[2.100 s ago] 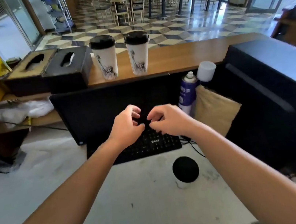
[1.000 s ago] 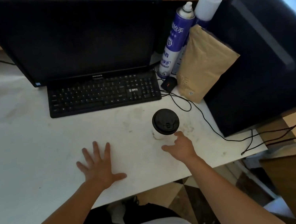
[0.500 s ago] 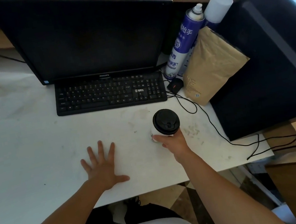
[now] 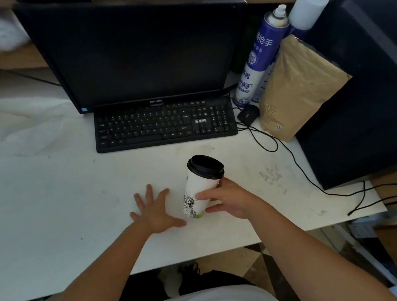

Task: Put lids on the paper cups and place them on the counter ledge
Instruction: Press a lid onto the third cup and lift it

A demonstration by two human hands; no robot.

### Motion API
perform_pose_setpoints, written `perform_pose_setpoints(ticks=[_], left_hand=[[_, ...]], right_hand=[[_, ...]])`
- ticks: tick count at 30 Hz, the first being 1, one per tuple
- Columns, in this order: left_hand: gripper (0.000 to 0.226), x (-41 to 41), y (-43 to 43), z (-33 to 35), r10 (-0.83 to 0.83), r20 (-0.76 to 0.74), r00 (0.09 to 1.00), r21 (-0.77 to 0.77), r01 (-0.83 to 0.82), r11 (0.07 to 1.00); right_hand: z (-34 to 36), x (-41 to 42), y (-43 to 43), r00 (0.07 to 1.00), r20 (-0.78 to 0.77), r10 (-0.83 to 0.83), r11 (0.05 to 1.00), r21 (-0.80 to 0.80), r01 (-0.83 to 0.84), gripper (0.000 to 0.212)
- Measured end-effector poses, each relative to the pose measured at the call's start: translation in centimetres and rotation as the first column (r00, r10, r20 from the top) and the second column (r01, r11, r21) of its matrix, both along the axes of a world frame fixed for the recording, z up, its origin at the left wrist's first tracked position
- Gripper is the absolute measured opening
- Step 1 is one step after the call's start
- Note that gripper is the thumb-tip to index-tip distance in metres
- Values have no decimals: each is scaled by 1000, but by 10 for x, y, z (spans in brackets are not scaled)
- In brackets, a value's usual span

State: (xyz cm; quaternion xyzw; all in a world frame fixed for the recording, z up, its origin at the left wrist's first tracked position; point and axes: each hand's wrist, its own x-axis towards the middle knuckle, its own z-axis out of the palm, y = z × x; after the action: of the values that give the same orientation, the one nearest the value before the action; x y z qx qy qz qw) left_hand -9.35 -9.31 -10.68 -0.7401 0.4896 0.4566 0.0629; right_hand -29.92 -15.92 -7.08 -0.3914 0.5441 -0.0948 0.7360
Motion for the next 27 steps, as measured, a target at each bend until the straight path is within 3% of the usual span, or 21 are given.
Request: perform_pose_setpoints(ticks=[2,4,8,10,12,17,20,24,27], left_hand=[[105,9,-12,19,140,-255,957,-41,-156,987],[95,17,-18,40,215,-489,845,-74,-286,955],[81,19,-27,76,58,-662,747,-193,-245,950],[73,14,-28,86,-108,-617,779,-350,-149,925],[71,10,-28,92,-277,-470,838,-517,-7,856],[62,14,-30,111,-432,-210,877,-665,196,720],[54,13,-28,116,-412,-133,902,-716,199,669],[53,12,-26,122,-335,-146,931,-716,134,685],[51,12,-24,125,-308,-168,936,-705,104,702]], right_hand=[[3,2,-2,997,-5,71,997,-1,-71,56],[7,5,-5,986,-27,163,986,-21,-164,65],[16,15,-8,950,-36,311,948,-61,-313,92],[23,17,-11,931,11,365,930,-50,-364,89],[30,18,-14,907,69,416,909,-33,-415,80],[48,16,-16,813,303,496,847,36,-530,53],[52,19,-16,783,391,483,851,0,-525,51],[58,27,-13,886,247,393,919,-82,-385,63],[65,30,-10,907,181,381,921,-163,-354,52]])
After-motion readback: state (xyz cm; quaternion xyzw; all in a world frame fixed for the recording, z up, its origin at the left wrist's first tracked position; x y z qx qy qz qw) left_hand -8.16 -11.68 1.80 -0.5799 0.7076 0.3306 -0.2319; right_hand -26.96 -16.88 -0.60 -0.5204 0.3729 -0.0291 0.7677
